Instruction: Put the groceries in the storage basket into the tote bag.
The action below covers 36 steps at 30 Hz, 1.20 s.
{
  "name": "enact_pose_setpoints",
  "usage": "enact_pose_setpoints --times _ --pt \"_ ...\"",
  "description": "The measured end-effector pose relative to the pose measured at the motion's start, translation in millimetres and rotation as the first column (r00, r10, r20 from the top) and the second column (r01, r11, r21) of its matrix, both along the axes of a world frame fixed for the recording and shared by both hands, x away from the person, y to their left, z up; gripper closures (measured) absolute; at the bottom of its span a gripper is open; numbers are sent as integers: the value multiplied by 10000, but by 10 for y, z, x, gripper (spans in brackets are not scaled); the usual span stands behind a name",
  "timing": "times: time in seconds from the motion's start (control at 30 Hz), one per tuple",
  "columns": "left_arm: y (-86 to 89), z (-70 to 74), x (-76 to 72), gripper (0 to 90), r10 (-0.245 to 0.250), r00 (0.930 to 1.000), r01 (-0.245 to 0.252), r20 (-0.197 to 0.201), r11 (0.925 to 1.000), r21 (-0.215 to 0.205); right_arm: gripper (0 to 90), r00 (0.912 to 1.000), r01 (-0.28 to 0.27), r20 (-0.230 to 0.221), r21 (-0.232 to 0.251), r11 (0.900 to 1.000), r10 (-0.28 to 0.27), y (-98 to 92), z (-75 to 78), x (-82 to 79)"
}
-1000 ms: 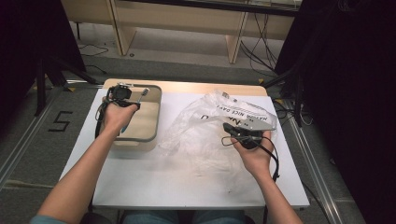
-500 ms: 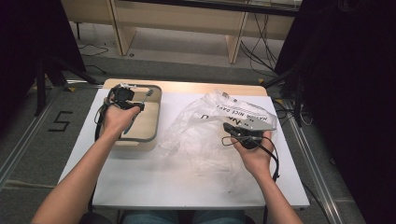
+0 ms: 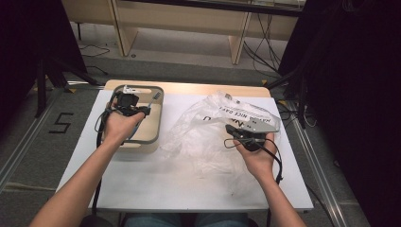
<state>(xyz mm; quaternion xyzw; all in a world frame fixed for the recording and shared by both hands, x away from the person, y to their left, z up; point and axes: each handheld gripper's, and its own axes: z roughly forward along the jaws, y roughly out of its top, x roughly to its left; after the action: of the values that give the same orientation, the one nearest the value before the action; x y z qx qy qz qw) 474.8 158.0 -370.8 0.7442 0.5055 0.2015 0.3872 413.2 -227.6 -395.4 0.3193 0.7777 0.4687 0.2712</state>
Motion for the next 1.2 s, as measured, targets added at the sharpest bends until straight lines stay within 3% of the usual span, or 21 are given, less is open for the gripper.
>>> enact_pose_setpoints --times 0.43,0.7,1.2 --pt "-82 75 -104 798 -346 9991 347 236 9994 -57 900 10000 -29 -22 24 10000 29 0 -1 1" --pt "-128 114 -201 797 -632 9976 641 273 9973 -350 900 10000 -23 -27 27 10000 23 -2 -1 2" --pt "-371 129 -449 798 -1545 9868 1566 491 9868 -424 900 10000 -31 -28 36 10000 31 -2 0 0"
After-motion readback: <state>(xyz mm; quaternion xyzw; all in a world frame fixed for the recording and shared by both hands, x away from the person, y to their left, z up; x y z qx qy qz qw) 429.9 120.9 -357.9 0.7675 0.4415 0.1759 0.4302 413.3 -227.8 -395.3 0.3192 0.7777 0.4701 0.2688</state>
